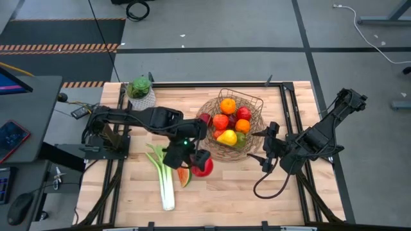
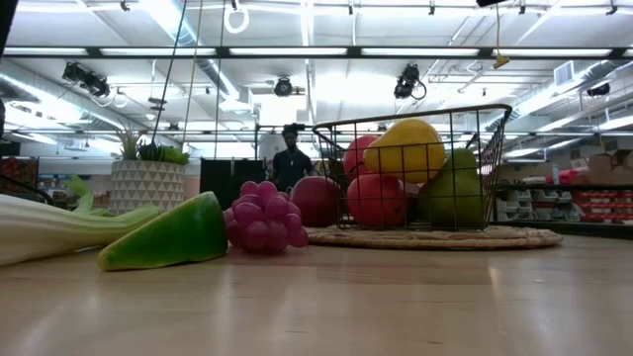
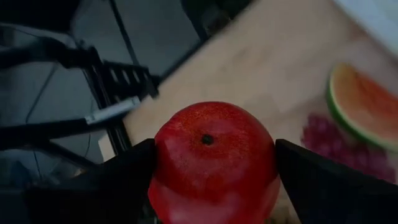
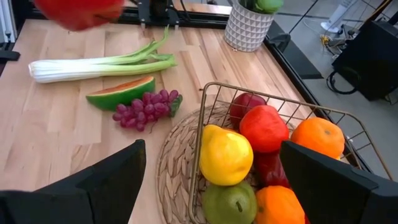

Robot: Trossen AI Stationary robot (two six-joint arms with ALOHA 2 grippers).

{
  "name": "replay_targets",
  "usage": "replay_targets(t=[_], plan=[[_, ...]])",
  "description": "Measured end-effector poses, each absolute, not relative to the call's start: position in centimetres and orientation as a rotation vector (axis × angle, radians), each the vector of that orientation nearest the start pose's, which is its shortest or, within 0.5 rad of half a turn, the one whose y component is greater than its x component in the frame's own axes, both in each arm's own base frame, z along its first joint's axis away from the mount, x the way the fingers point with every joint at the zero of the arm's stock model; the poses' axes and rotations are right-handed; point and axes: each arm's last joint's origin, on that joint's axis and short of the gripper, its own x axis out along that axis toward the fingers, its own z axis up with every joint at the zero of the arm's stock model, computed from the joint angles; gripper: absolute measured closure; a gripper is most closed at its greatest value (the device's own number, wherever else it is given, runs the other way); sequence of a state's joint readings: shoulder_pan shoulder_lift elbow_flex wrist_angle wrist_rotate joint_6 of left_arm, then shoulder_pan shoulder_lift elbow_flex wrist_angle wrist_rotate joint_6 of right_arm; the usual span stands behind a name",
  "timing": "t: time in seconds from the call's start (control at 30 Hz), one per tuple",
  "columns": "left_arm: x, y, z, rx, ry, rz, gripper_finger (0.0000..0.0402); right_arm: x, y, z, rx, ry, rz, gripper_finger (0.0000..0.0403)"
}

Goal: Build produce basket
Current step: Put the red apple into the gold wire basket

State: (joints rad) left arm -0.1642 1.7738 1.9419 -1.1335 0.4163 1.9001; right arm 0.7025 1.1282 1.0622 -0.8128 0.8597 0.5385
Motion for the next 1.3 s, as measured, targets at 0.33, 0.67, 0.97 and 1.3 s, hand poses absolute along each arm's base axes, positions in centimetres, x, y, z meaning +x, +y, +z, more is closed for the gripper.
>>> replay_targets(t=[0.33, 0.67, 0.97, 1.3], plan=[[35.6, -3.2, 39.0, 1.164, 0.055, -1.237, 0.0074, 17.6, 12.1, 32.1, -0.104, 0.54, -0.292, 0.003], [36.3, 1.6, 40.6, 0.587, 0.037, -1.147, 0.0074, 17.7, 12.1, 32.1, -0.117, 0.538, -0.286, 0.003], [37.1, 4.2, 41.8, 0.252, 0.166, -0.993, 0.0074, 17.7, 12.1, 32.1, -0.114, 0.537, -0.286, 0.003], [38.1, 6.1, 42.9, -0.108, 0.313, -0.639, 0.0074, 17.7, 12.1, 32.2, -0.105, 0.527, -0.284, 0.003]])
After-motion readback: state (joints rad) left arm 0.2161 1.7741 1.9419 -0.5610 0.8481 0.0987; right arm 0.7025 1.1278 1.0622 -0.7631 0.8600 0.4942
